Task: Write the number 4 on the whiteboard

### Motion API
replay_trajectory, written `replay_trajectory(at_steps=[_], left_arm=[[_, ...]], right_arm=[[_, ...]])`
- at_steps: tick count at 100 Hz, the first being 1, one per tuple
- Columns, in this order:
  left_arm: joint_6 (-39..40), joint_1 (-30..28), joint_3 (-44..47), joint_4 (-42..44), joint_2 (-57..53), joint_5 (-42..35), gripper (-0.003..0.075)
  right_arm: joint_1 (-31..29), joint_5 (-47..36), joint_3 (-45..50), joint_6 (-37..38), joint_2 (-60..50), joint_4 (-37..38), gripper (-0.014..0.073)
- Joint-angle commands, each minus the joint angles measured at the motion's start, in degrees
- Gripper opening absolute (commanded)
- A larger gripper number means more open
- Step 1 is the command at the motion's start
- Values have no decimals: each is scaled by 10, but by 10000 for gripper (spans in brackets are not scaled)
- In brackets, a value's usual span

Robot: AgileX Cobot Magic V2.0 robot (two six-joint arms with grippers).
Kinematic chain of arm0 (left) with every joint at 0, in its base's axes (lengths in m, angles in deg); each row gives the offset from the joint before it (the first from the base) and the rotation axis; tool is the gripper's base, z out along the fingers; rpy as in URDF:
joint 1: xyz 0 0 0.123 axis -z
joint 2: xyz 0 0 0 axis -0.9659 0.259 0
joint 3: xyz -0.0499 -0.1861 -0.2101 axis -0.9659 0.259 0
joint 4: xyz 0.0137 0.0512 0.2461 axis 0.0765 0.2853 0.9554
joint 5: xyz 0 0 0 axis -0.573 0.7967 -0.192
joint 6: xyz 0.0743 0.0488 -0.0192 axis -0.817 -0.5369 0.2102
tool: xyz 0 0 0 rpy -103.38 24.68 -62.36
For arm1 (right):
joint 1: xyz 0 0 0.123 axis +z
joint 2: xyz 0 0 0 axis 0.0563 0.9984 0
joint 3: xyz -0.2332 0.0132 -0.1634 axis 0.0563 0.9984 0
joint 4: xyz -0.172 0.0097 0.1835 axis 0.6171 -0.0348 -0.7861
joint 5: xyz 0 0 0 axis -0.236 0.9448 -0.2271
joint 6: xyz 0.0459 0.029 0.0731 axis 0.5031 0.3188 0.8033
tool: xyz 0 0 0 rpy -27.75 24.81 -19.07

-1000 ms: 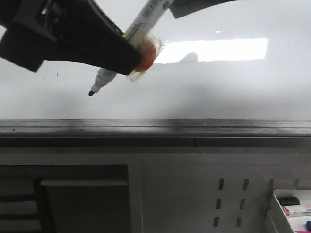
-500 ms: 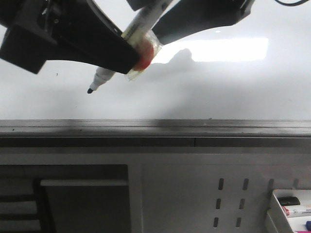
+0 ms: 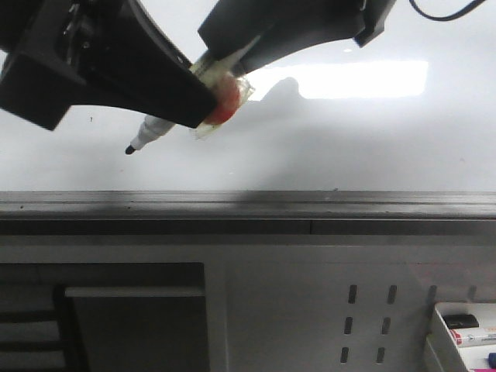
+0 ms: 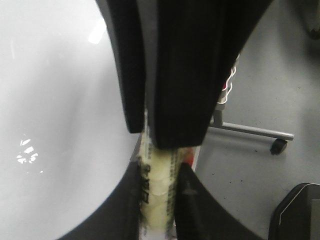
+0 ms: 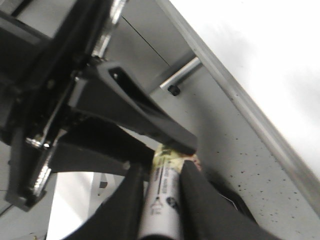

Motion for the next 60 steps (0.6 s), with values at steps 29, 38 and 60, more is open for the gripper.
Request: replay_trajectory(at_steps=[29,38,60], left_arm=[[17,1,-20,-21,-16,-30,349],[56,-19,-20,-21,-24,-26,534],[91,-109,-20,-28,-78,5,523]], right_arm=[[2,25,-18,-6,-17,-48,-62],[2,8,-16,-7,-26,-44,-62],[2,-103,46,-30,-94,-44,-52]])
